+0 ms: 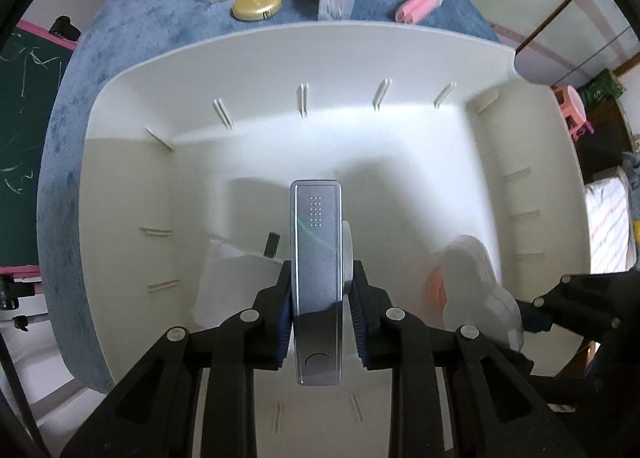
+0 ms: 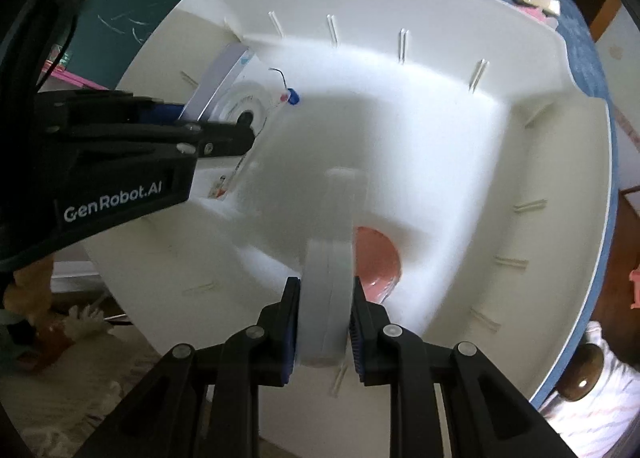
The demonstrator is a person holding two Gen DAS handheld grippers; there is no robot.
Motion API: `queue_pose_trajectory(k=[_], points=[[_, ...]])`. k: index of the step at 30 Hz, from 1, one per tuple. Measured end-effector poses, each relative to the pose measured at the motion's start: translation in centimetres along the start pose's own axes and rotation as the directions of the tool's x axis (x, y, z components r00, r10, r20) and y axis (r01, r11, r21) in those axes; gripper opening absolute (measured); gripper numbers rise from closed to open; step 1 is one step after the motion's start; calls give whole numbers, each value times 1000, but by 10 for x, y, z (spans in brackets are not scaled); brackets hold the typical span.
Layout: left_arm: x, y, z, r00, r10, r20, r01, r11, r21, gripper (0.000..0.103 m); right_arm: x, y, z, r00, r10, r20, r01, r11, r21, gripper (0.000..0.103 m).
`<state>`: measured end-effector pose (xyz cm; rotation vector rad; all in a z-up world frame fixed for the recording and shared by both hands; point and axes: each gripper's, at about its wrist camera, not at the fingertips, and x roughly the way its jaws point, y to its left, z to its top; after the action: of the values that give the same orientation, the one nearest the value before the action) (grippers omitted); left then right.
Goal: Organize rigid objects
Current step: 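Carry the game device with the left gripper into the tray while the right gripper carries the strap, then open both grippers to release the items in the tray and withdraw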
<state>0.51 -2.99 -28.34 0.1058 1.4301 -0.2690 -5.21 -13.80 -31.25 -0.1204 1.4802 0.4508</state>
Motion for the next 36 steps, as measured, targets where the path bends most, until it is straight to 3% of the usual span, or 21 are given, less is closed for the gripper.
queue_pose_trajectory(k=[1,3,5,9,21,36], points=[[1,0,0,1000,-2,-9,2,1000,-4,27,0,0,1,1000,-5,0,5,1000,-2,27],[3,2,-2,1000,-11,-27,10,1000,-20,27,-3,-2,1,1000,-2,7,2,1000,7,51],[3,5,-2,999,-15,-29,15,999,-29,32,-7,-3,0,1000,3,28,-4,1000,15,62],[-11,8,-1,999,-40,3,40,998,-40,67,-18,-3,-2,998,12,65,-13,1000,21,62],[-44,5,0,996,23,82,-24,1000,7,68,-56,-5,-9,983,-9,182,6,1000,16,62],[-80,13,25,984,-12,177,21,999,-46,68,-96,-13,11,955,-26,297,6,998,68,62]])
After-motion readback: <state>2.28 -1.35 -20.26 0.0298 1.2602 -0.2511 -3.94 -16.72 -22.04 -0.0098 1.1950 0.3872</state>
